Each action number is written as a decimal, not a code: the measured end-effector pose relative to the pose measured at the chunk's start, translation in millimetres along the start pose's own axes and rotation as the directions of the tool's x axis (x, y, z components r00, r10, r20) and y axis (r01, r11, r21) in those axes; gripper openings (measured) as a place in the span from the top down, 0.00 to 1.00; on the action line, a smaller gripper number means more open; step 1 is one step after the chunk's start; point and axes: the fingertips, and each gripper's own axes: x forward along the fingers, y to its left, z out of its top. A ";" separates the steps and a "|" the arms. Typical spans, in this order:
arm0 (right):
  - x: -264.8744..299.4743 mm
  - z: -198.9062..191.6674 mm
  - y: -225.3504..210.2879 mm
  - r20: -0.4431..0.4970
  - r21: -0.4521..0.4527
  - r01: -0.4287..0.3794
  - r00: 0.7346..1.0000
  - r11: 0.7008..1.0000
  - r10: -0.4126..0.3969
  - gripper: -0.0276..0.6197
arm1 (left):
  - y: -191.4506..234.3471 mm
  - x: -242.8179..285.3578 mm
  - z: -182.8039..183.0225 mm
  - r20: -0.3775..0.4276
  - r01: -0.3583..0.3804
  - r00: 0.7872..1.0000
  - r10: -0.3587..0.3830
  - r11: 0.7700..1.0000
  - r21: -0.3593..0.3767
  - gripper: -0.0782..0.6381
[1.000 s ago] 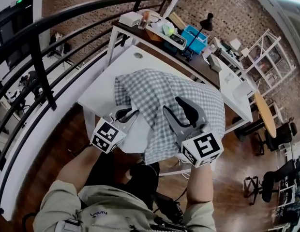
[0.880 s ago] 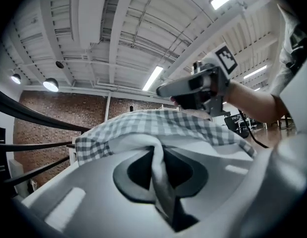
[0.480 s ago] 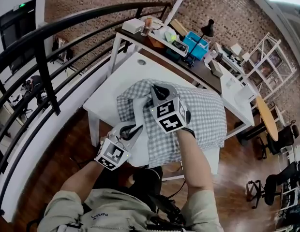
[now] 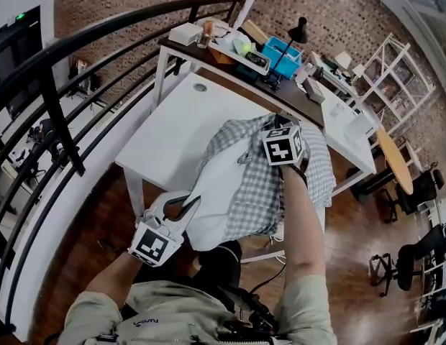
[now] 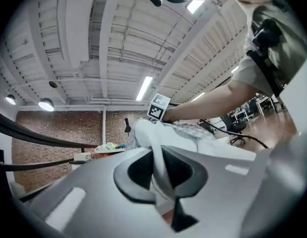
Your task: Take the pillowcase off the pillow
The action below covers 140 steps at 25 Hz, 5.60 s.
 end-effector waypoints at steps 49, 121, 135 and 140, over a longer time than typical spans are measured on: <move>-42.3 96.4 135.4 0.203 -0.412 -0.327 0.877 0.850 0.436 0.95 | -10.2 57.5 12.7 -0.194 0.021 0.980 0.050 0.939 0.344 0.84; -202.4 -176.5 107.7 0.061 0.374 0.108 0.988 0.921 -0.141 0.94 | 76.9 -48.7 -4.9 -0.175 -0.230 0.963 0.203 0.961 -0.151 0.87; -187.3 -207.4 143.6 0.040 0.458 -0.013 0.999 0.889 -0.006 0.94 | 18.1 -52.3 32.9 -0.135 0.012 0.990 -0.042 0.976 -0.216 0.71; -188.7 -211.2 149.0 0.048 0.460 -0.041 0.999 0.887 0.022 0.94 | 71.1 -15.8 51.4 -0.104 -0.141 0.986 0.127 0.979 -0.144 0.54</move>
